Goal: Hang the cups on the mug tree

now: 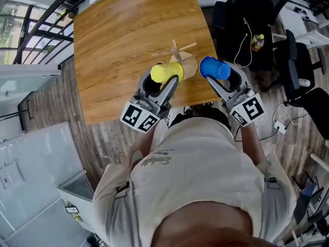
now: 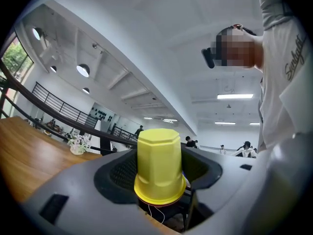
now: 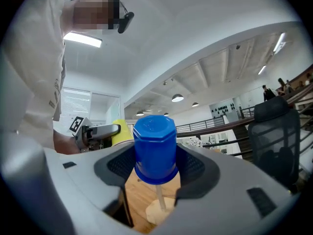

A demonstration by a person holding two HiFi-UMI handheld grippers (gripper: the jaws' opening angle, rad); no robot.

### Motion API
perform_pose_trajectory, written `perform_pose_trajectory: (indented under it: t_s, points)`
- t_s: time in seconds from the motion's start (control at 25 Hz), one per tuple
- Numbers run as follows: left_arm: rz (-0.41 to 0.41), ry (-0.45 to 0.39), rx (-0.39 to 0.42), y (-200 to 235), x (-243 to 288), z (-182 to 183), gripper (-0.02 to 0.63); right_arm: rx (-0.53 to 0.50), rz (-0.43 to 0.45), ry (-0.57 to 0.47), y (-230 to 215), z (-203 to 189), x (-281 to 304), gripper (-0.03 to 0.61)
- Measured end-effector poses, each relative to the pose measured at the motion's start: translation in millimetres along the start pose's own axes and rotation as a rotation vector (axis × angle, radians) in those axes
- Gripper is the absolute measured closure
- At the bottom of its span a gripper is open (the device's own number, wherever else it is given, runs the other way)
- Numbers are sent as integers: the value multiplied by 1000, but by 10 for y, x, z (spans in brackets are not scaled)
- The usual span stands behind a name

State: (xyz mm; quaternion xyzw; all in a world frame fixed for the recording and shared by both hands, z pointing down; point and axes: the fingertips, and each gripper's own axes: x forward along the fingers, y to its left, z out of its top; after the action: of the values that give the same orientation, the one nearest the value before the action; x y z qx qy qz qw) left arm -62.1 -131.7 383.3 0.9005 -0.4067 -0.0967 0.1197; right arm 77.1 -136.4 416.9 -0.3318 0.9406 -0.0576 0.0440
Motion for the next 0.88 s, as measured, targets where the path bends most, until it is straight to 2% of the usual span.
perform_pose_trajectory:
  t_s: [0.24, 0.48, 0.72, 0.88]
  points:
    - [108, -42, 27, 75, -23, 123, 336, -2, 137, -6, 4, 8, 197, 331]
    - [200, -84, 37, 163, -65, 164, 336, 6, 217, 6, -68, -30, 300, 332]
    - [242, -125, 60, 341, -156, 291, 336, -1, 248, 24, -12, -50, 418, 332]
    - [245, -150, 55, 549, -196, 433, 336, -20, 224, 32, 46, 37, 524, 332]
